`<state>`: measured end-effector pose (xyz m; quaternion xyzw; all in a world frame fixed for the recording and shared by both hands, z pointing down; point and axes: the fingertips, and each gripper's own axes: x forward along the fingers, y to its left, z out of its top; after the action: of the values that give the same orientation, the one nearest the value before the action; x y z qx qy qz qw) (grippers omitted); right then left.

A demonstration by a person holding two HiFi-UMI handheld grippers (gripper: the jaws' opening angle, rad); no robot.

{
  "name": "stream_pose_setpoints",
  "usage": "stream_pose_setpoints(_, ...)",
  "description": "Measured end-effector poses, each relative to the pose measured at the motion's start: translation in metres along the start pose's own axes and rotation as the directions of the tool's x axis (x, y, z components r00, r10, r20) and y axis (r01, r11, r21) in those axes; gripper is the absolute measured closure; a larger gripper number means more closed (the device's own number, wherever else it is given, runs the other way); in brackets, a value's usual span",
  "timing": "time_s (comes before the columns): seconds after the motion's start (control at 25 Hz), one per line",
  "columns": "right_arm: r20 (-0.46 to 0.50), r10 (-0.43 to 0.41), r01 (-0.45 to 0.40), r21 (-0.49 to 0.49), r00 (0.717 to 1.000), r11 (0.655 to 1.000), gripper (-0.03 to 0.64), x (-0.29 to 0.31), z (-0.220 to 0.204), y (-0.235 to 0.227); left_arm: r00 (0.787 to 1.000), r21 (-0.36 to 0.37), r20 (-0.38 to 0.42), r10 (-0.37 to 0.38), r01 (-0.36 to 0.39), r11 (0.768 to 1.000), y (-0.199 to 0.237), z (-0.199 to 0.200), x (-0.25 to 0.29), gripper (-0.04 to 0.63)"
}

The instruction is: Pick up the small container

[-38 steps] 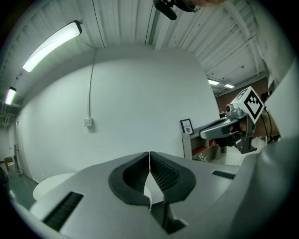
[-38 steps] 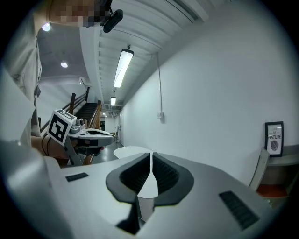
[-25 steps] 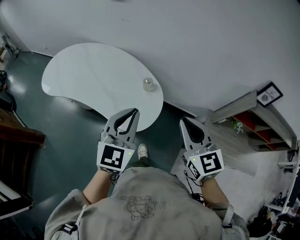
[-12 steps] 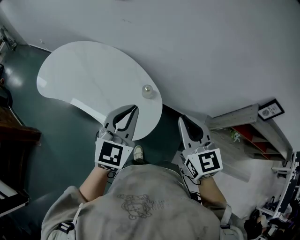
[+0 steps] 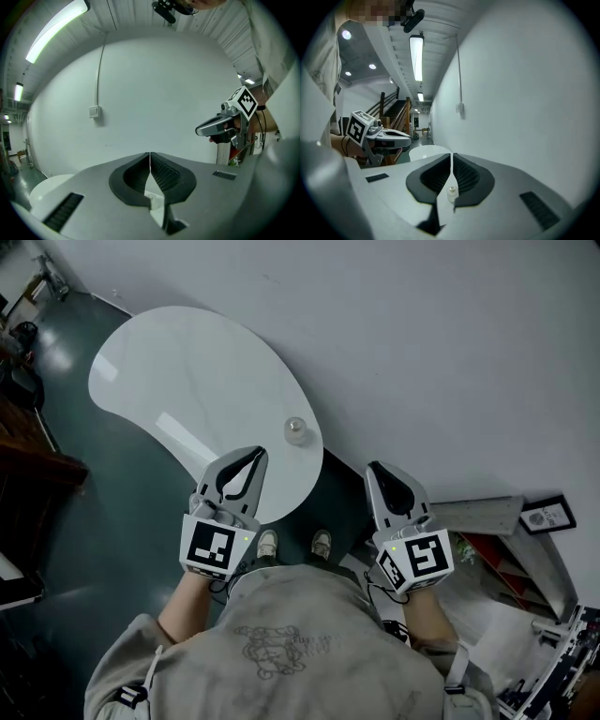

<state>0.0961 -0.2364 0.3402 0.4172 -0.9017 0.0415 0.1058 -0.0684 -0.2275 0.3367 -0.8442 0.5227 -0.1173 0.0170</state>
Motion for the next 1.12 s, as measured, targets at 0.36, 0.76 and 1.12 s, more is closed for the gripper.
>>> stream_pose_setpoints(0.36,0.005,0.161,-0.161,-0.027,0.987,0.987,0.581,0.02,0.0,-0.034,0.985,0.0,-0.038,0.168,-0.168,0.986,-0.008,0.009,0.019,0.577)
stream_pose_setpoints(0.76,0.018,0.241,-0.241,-0.011,0.97,0.971,0.581,0.042,-0.003,-0.038,0.98,-0.059,-0.071,0.187,-0.191,0.98,-0.019,0.002,0.028,0.575)
stream_pose_setpoints(1.12,0.019,0.236,-0.235,-0.034,0.972,0.971,0.581,0.062,0.001,-0.049,0.985,-0.058,-0.034,0.168,-0.17,0.984,-0.006,0.0,0.067,0.356)
